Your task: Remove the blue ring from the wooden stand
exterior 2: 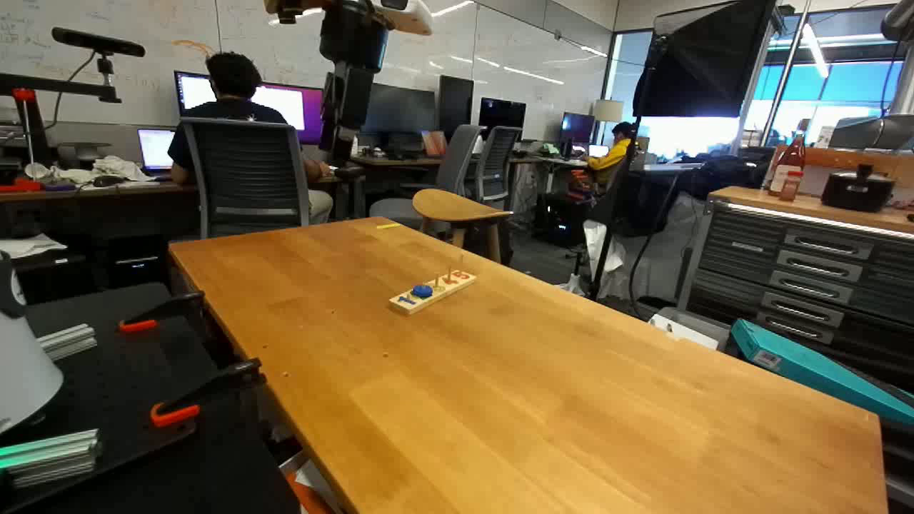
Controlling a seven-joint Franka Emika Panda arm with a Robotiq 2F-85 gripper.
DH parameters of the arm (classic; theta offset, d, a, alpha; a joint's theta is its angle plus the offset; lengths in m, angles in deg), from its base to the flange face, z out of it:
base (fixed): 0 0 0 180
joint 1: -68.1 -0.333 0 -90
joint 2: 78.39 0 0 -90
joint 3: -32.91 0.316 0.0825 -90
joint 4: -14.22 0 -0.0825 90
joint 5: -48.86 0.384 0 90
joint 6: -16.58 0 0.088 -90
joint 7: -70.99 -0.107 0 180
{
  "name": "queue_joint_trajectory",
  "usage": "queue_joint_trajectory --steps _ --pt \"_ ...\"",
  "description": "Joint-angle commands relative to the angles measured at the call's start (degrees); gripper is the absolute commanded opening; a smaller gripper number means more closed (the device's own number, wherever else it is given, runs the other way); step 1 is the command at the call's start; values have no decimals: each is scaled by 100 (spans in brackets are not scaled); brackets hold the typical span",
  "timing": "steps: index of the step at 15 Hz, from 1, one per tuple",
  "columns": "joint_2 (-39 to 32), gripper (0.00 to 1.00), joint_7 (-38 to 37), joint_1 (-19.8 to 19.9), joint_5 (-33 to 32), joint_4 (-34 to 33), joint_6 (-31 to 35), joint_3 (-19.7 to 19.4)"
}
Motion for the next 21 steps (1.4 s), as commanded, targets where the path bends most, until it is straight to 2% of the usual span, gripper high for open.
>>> queue_joint_trajectory --steps 1,3,4,5,6,7,9,13,16,19,21 --pt "-1 100 3 4 1 -20 -6 2" --pt "0 100 3 4 1 -41 -6 3" --pt "0 75 3 4 1 -43 -6 3" --pt "-126 80 78 -42 52 -135 -1 6" --pt "-337 93 251 -115 -5 -321 5 45" --pt "-485 93 317 -168 -9 -455 60 87" --pt "-952 100 436 -294 -42 -893 137 206" --pt "-2045 100 564 -469 -230 -1803 521 378" --pt "-2893 100 683 -500 -510 -2410 724 366" --pt "-3547 100 758 -486 -912 -2666 1053 268" --pt "-3848 100 861 -484 -1166 -2613 1335 195"
